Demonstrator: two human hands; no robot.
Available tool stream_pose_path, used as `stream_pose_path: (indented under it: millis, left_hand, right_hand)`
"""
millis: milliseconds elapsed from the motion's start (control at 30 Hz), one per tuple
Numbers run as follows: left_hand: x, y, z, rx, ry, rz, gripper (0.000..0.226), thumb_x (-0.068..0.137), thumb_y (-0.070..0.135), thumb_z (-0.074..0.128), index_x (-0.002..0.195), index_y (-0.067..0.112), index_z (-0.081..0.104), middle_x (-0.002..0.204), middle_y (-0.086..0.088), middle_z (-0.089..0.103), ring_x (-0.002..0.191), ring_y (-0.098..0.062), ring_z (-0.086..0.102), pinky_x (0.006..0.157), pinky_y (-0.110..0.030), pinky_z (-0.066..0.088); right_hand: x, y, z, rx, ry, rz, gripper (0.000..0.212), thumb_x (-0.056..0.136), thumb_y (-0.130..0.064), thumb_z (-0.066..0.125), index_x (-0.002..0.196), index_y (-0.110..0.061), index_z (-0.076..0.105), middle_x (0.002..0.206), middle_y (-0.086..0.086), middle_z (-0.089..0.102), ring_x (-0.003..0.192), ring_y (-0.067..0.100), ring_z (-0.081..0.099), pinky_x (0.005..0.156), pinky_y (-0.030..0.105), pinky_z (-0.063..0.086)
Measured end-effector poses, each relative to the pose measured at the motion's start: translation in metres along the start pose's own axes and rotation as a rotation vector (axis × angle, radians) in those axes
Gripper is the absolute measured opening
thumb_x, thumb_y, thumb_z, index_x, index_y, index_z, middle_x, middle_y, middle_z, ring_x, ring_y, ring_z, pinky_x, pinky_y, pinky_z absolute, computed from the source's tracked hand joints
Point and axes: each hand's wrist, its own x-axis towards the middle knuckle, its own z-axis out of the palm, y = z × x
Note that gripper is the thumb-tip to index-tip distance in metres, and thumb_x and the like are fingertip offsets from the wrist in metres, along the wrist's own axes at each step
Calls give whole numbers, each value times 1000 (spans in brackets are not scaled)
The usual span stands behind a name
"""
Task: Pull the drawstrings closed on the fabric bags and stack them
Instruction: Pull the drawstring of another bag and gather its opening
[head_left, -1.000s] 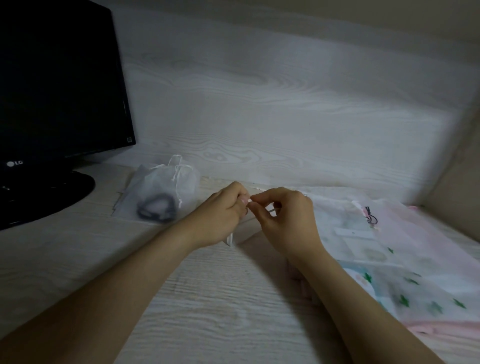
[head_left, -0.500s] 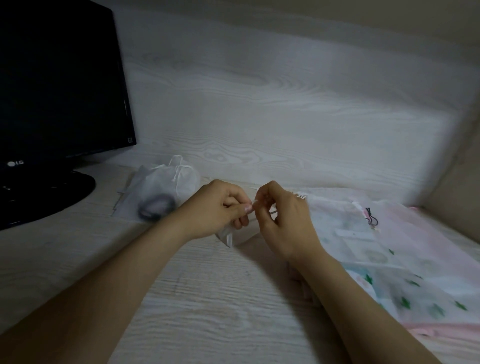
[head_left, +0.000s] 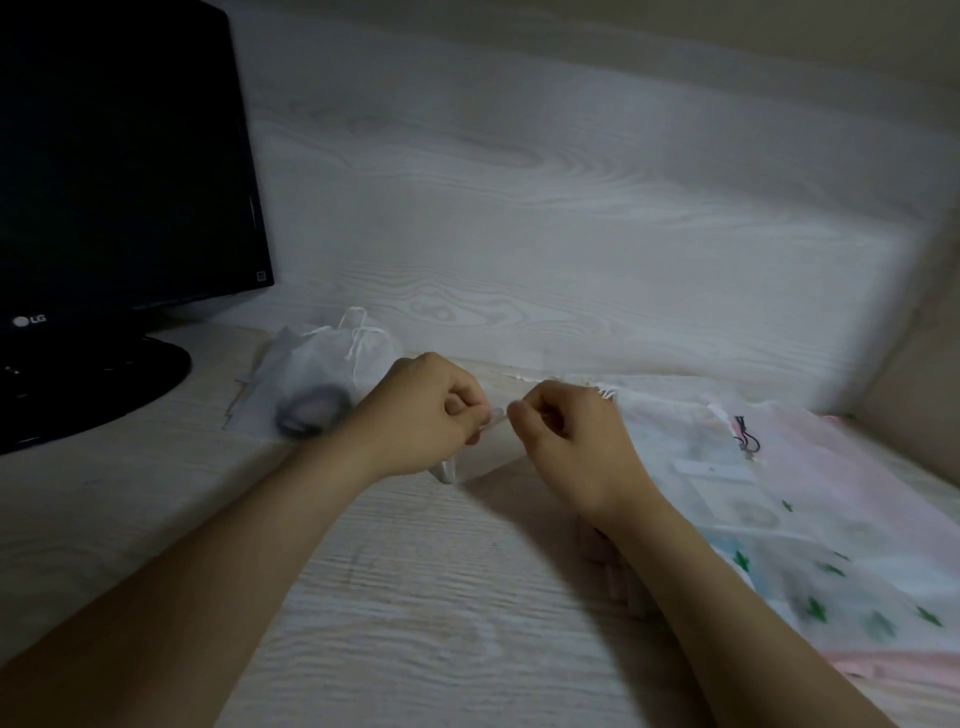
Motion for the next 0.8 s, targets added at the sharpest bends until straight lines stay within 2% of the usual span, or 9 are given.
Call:
stream_pose_path:
  millis: [67,133,267,400,467,600,667,733,800]
  left_hand:
    - [-1,3,0,92,0,45,20,98,28,74,79,25,79,71,10,76,68,-5,73,68,-23,60]
    - [-2,3,-1,135,-31,70,23,100,29,71,78,25,78,71,7,75,62,-9,72,66,-28,62]
    - [-2,2,-1,211,-109,135,23,100,18,68,80,23,78,71,7,74,62,-10,70,71,-39,62]
    - [-1,3,2,198,-102,148,19,100,19,68,86,23,81,73,7,75,69,-11,72,73,-37,61]
    - [-1,3,4,146,-57,131,18,100,24,70,85,25,80,71,4,75,68,-15,72,72,-36,60]
    - [-1,6,9,60,38,91,19,98,26,73,80,26,80,70,6,75,68,-13,71,69,-30,58]
    - [-1,6,11,-2,46,61,19,98,26,73,81,26,80,73,9,76,72,-9,73,74,-31,61]
    - [0,6,13,-71,32,33,17,99,29,73,84,25,81,76,12,77,76,-5,74,75,-28,61]
    - [-1,6,16,-132,5,-2,16,100,30,72,88,24,81,77,11,78,76,-2,74,68,-20,55]
  right_hand:
    - [0,-3,-2,126,5,30,28,99,-25,62,74,-15,65,56,-9,53,53,6,47,56,23,38]
    - [0,-4,0,175,34,24,27,102,-26,60,79,-12,66,57,-11,51,53,6,46,56,21,37]
    - [0,-4,5,190,72,52,32,105,-32,56,81,-12,64,58,-10,53,53,6,47,59,30,41]
    - [1,-11,-1,590,15,172,39,106,-24,57,84,8,56,55,3,41,47,14,34,48,27,32]
    - [-1,-15,-6,701,18,198,36,107,-22,56,94,12,59,57,13,46,43,18,34,42,23,30]
    - [0,-18,-13,791,25,143,22,109,-18,52,120,-5,66,90,10,77,48,24,56,47,27,43]
    - [3,-13,-11,767,17,91,31,108,-11,50,138,-18,58,120,3,74,71,26,73,57,34,54]
    - [3,-5,-8,580,37,6,53,106,-3,49,152,-29,44,143,-3,60,95,18,75,76,33,60]
    - [1,0,-5,260,92,-113,58,101,1,52,151,-28,48,144,-7,55,103,9,69,84,25,57]
